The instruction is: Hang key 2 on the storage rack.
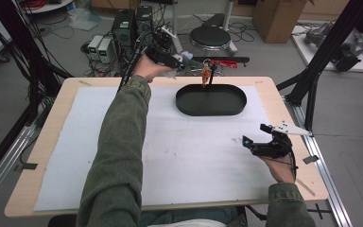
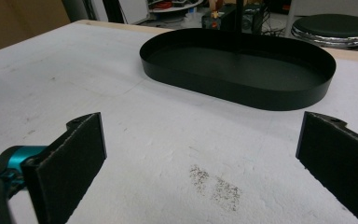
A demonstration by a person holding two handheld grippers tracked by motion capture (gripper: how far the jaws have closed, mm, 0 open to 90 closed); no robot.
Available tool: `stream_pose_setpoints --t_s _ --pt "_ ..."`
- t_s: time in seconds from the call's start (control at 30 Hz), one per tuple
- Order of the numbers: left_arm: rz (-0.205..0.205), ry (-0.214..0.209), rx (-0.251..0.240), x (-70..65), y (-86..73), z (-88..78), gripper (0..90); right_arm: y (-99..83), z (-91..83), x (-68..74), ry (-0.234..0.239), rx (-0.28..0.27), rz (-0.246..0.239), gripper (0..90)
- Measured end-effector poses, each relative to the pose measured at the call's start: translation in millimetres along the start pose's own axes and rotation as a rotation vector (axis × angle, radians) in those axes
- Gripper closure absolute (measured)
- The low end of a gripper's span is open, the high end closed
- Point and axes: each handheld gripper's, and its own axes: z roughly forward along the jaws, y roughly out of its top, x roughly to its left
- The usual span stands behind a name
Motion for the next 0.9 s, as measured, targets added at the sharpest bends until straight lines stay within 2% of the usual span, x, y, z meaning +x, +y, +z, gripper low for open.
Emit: stream_pose_setpoints --t_s 0.1,0.43,0.6,0.9 --pt "0.003 0.023 -0.030 3.6 -1.6 -5.9 20.4 -0.1 0.2 0.7 0.002 0.001 -0.001 0.5" --pt "-0.004 -0.025 -0.067 14.2 -17.6 -15.3 10.1 -0.2 0.1 1.1 0.001 0.005 0.000 0.5" --pt "0.013 -0.059 -0.073 12.1 -22.4 -21.0 6.7 -0.1 0.1 0.8 0.002 0.007 0.003 0.5" --pt "0.015 -0.073 -0.099 10.0 -39.3 -32.9 2.6 -0.2 0.0 1.6 0.002 0.007 0.004 0.5"
